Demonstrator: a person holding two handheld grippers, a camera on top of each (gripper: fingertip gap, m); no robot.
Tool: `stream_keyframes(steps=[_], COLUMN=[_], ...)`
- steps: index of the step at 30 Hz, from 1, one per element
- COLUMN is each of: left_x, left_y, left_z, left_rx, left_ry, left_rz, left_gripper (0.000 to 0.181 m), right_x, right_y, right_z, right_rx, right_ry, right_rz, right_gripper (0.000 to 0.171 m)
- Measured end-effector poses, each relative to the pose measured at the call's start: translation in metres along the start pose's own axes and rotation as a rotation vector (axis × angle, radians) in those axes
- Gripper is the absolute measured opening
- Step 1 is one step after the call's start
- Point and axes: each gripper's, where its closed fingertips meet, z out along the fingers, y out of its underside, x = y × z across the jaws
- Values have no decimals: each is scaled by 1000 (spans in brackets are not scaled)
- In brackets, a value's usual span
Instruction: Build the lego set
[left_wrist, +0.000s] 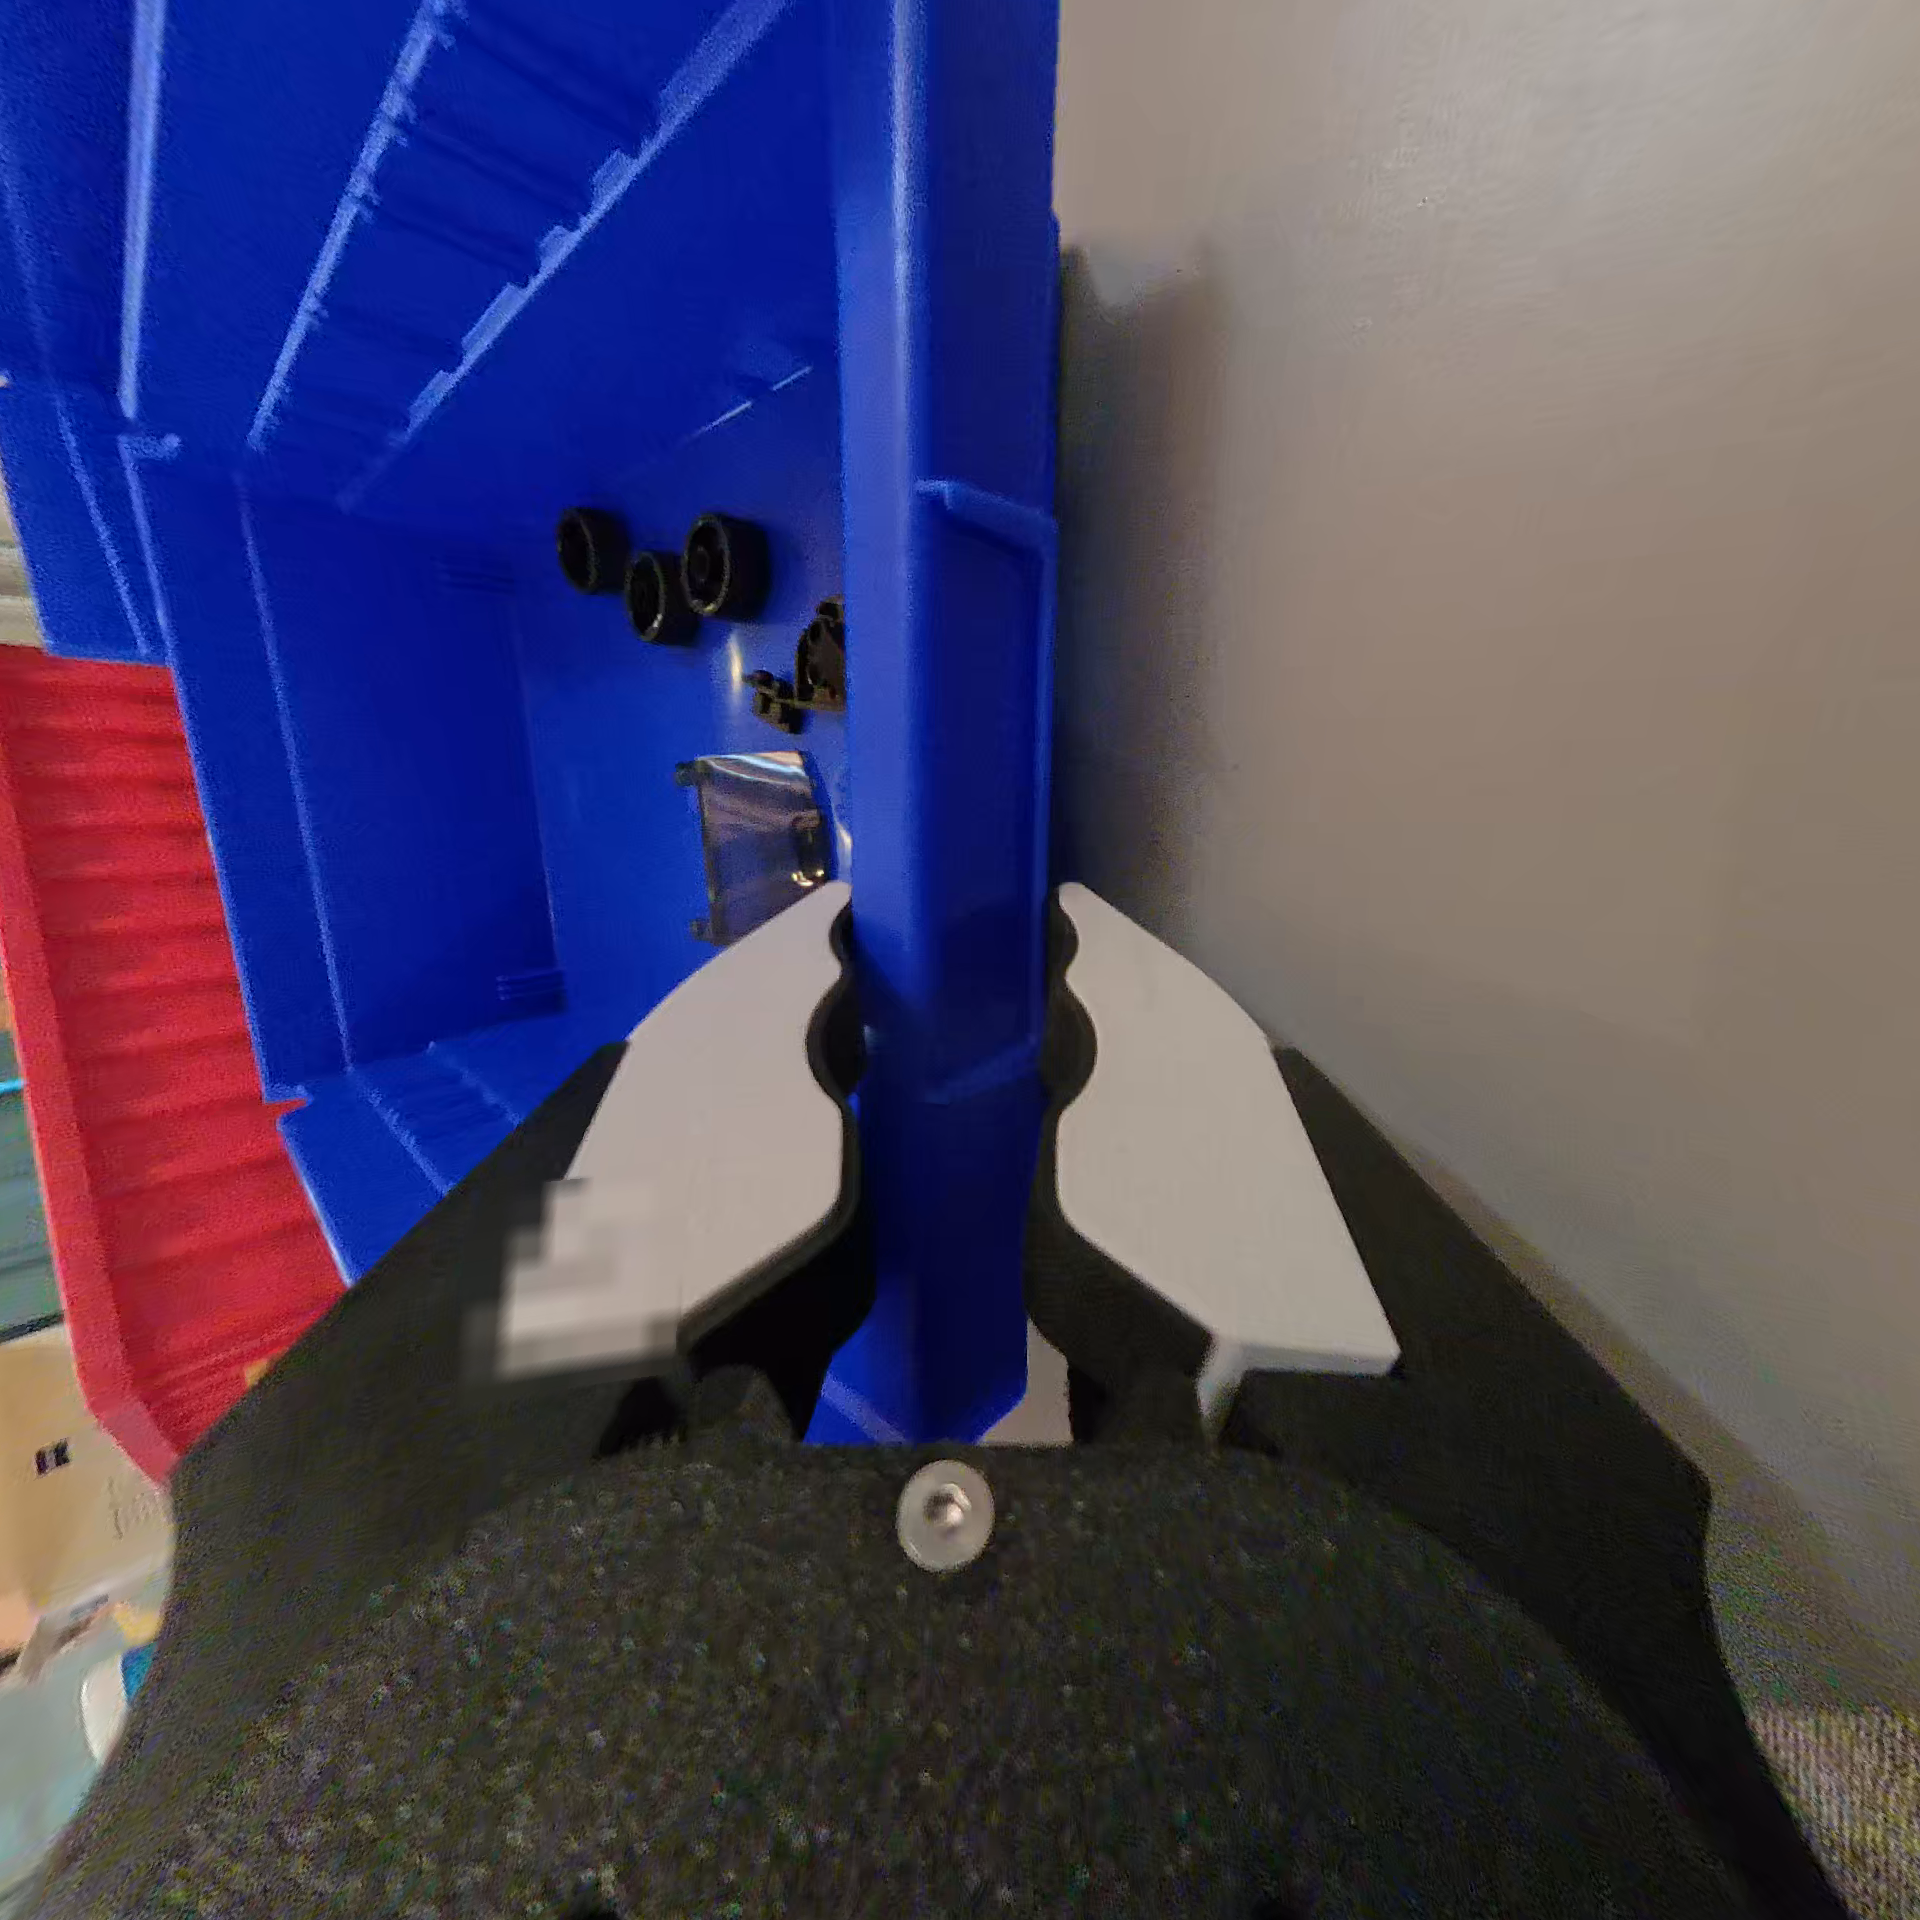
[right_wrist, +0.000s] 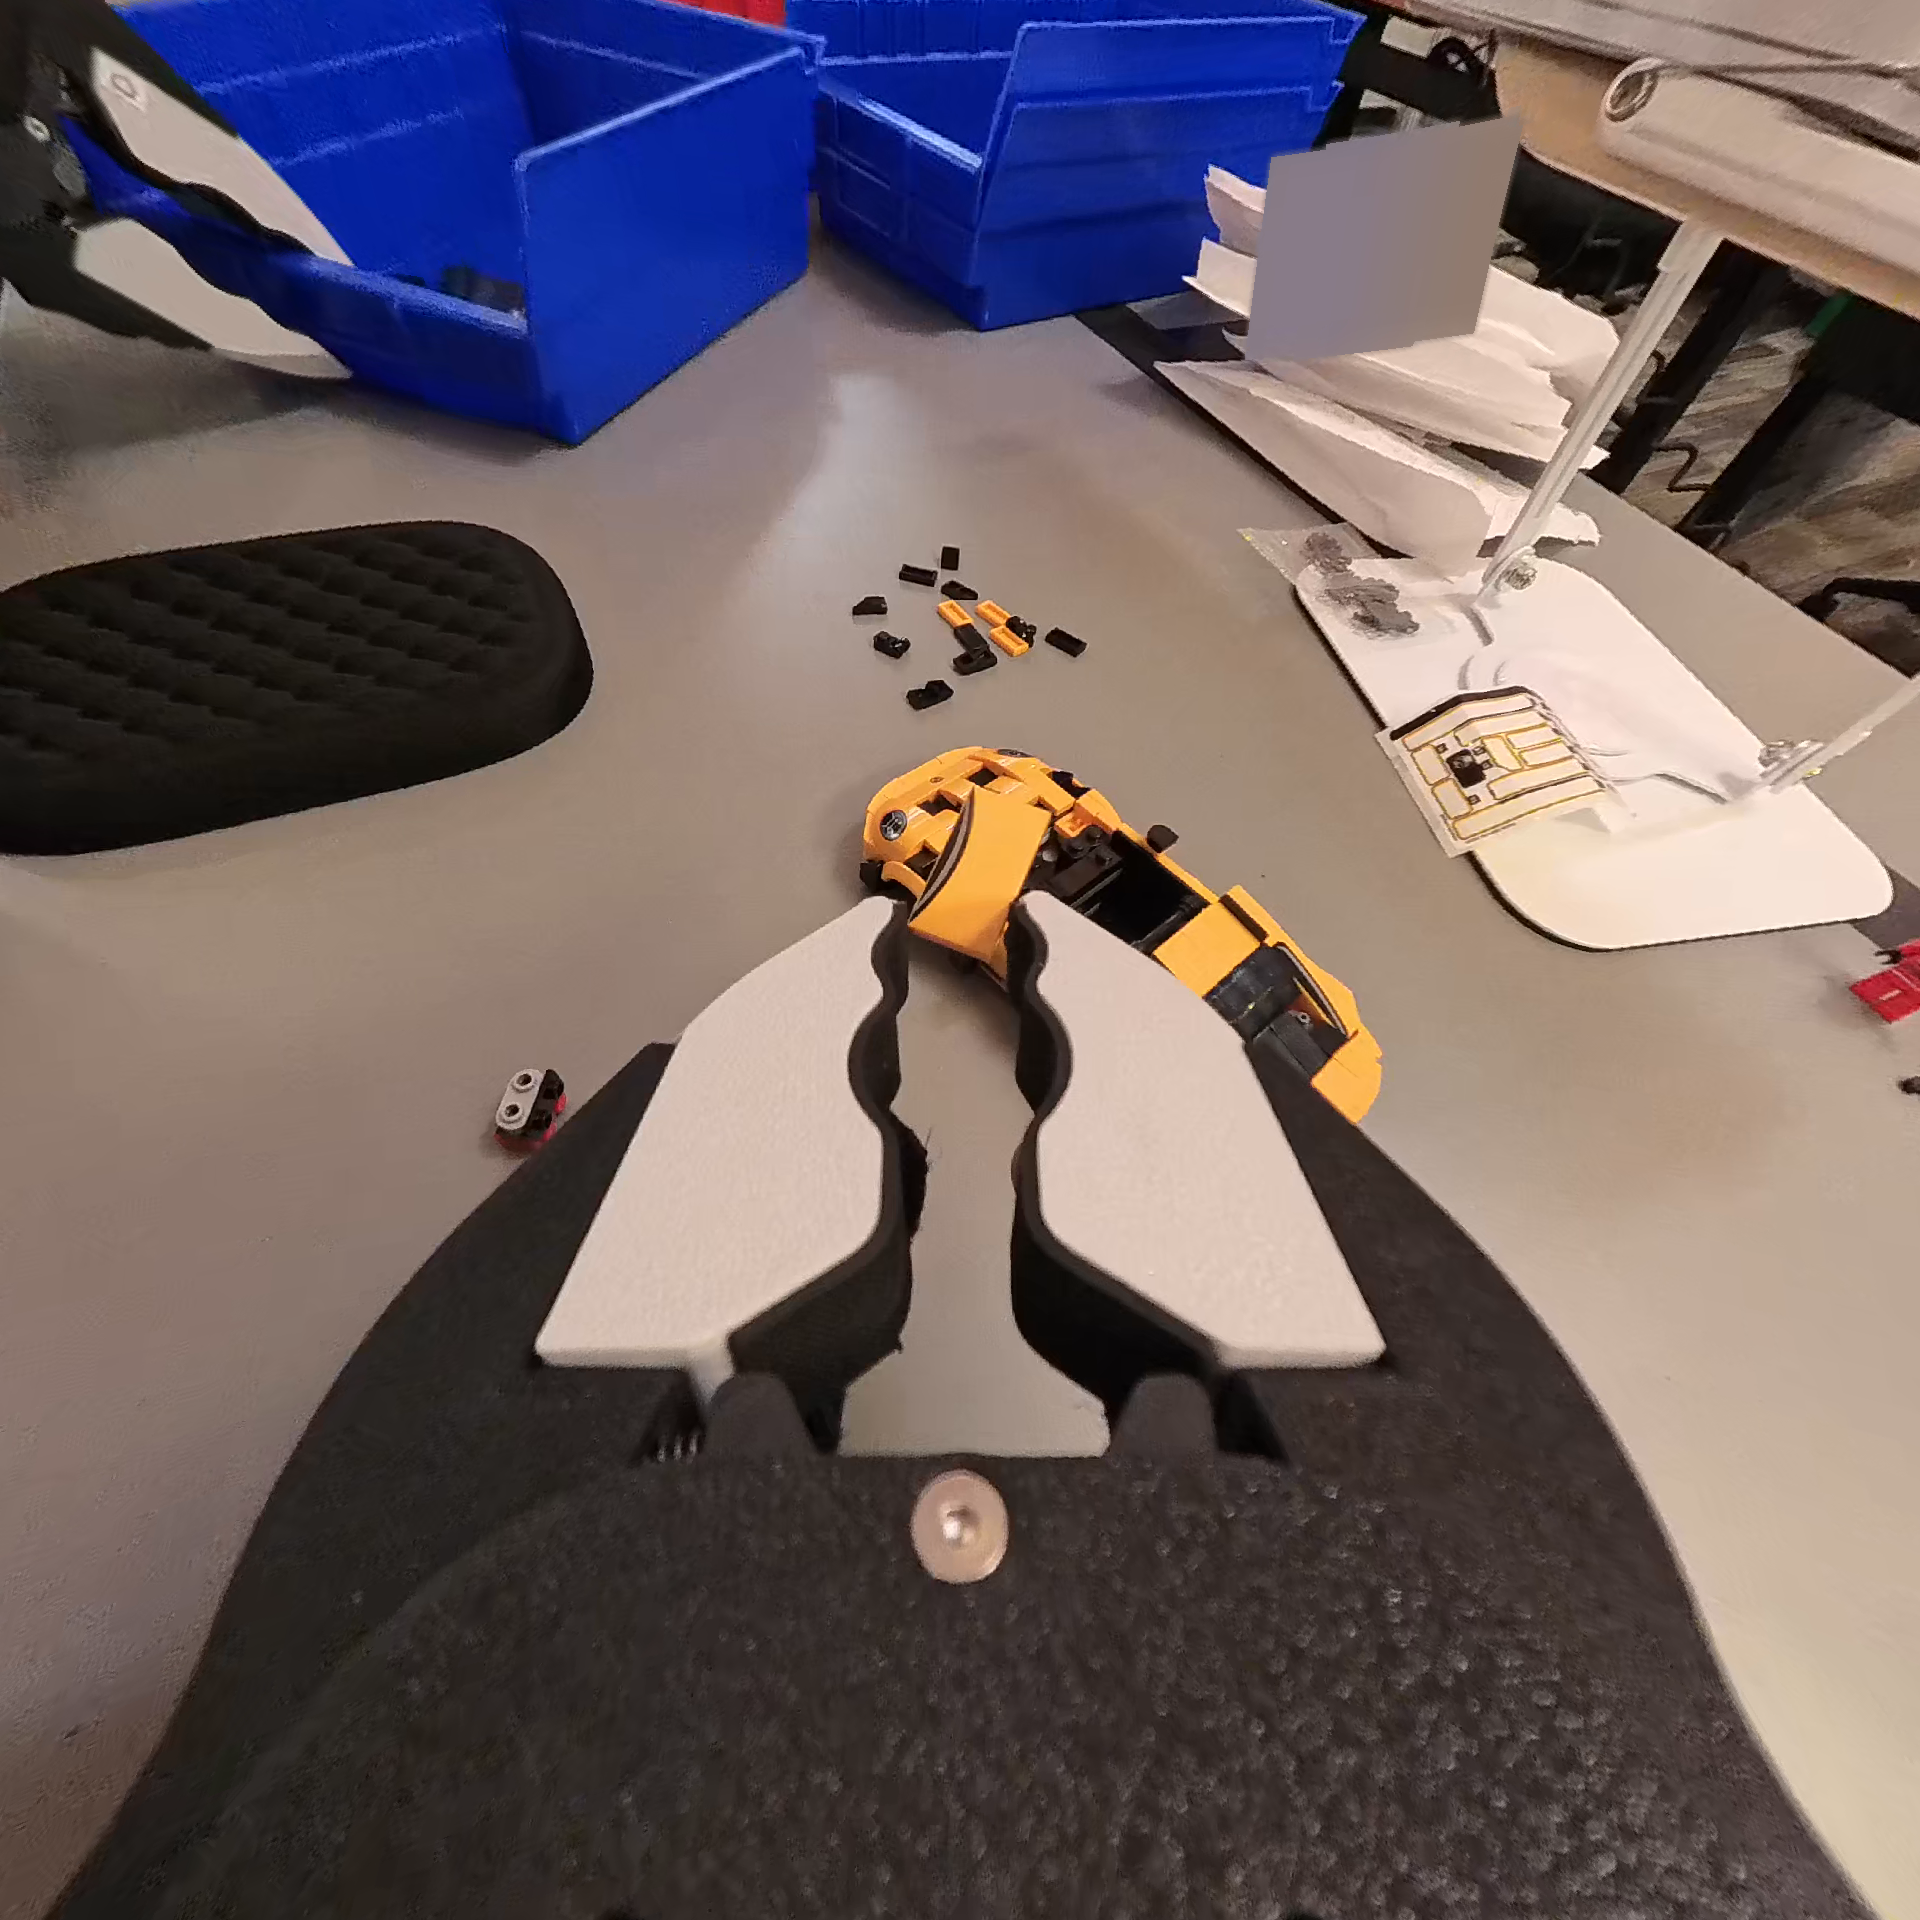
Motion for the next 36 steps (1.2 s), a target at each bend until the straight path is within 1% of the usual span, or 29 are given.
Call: stream_keyframes(steps=[3, 5, 8, 11, 12, 13, 15, 16, 17, 19, 20, 21, 24, 26, 27, 31, 34, 36], left_x=[-8, -12, -5, 0, 1, 0, -4, -8, -11, -7, 0, 13, 67, 104, 121, 165, 185, 194], left_y=[-1, -3, -4, -8, -9, -11, -18, -27, -44, -94, -123, -151, -220, -254, -268, -306, -328, -336], left_z=[-4, -2, 7, 12, 10, 6, -10, -22, -35, -67, -82, -93, -110, -111, -109, -88, -83, -81], left_rx=[29, 52, 31, 34, 33, 40, 71, 114, 193, 417, 529, 618, 757, 783, 784, 751, 773, 775], left_ry=[60, 62, 63, 75, 93, 98, 107, 102, 103, 170, 233, 327, 606, 760, 813, 896, 987, 1034], left_rz=[-34, -53, -29, -63, -80, -100, -137, -163, -188, -229, -242, -238, -133, -34, 20, 232, 316, 363], left_gripper=[32, 31, 31, 31, 33, 40, 50, 52, 46, 36, 28, 25, 28, 31, 33, 35, 35, 37], right_x=[0, 0, 0, -4, -6, -8, -14, -17, -20, -28, -34, -41, -64, -72, -76, -87, -94, -99], right_y=[1, 1, 1, 3, 5, 7, 11, 14, 18, 25, 27, 29, 34, 41, 43, 48, 55, 59], right_z=[-4, -5, -7, -9, -9, -10, -12, -13, -14, -15, -15, -14, -12, -10, -9, -4, 2, 5], right_rx=[9, 19, 27, 24, 18, 9, -7, -17, -36, -75, -91, -105, -123, -151, -165, -210, -252, -270], right_ry=[5, 5, 7, -1, -4, -3, -6, -5, -2, -2, -14, -30, -102, -143, -169, -256, -283, -298], right_rz=[6, 17, 29, 33, 31, 28, 27, 29, 28, 18, 21, 22, -24, -62, -67, -78, -102, -109], right_gripper=[18, 18, 18, 18, 18, 18, 18, 18, 18, 18, 18, 18, 18, 18, 18, 18, 18, 18])
